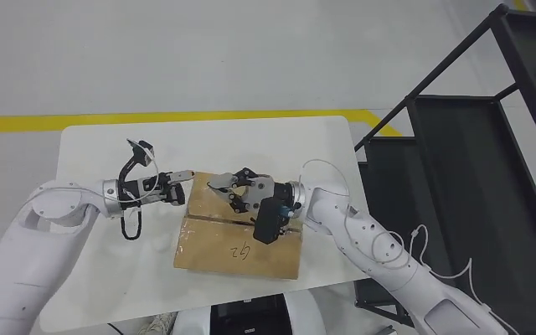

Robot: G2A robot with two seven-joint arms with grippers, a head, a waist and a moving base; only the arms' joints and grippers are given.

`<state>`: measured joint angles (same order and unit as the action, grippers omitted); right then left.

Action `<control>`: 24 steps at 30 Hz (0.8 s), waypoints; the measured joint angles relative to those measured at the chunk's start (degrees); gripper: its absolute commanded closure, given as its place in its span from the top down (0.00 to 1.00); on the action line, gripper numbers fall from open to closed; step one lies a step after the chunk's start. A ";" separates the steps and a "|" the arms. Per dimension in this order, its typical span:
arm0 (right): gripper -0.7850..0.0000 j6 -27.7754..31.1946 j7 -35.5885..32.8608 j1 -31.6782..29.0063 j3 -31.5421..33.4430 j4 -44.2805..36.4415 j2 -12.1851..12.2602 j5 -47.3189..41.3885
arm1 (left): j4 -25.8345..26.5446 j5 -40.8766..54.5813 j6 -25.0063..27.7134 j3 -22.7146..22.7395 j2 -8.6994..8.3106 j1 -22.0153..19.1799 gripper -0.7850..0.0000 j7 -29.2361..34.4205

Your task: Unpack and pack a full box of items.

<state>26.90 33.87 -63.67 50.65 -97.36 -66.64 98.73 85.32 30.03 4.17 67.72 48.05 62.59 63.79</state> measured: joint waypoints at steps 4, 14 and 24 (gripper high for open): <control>0.00 0.12 -0.39 1.89 -2.66 2.35 -0.91 -0.17 | 1.22 2.59 1.33 4.49 -0.63 2.00 1.00 -0.12; 0.00 -1.57 -0.68 6.02 -6.10 7.23 -2.91 -1.32 | 1.18 2.46 1.28 4.03 -0.60 1.92 1.00 -0.12; 0.00 -1.82 -1.16 3.16 -0.99 2.62 -1.72 -0.04 | 1.18 2.46 1.28 4.03 -0.60 1.92 1.00 -0.12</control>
<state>25.08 32.70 -60.51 49.66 -94.74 -68.36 98.69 86.50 32.49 5.45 71.75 47.44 64.51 63.67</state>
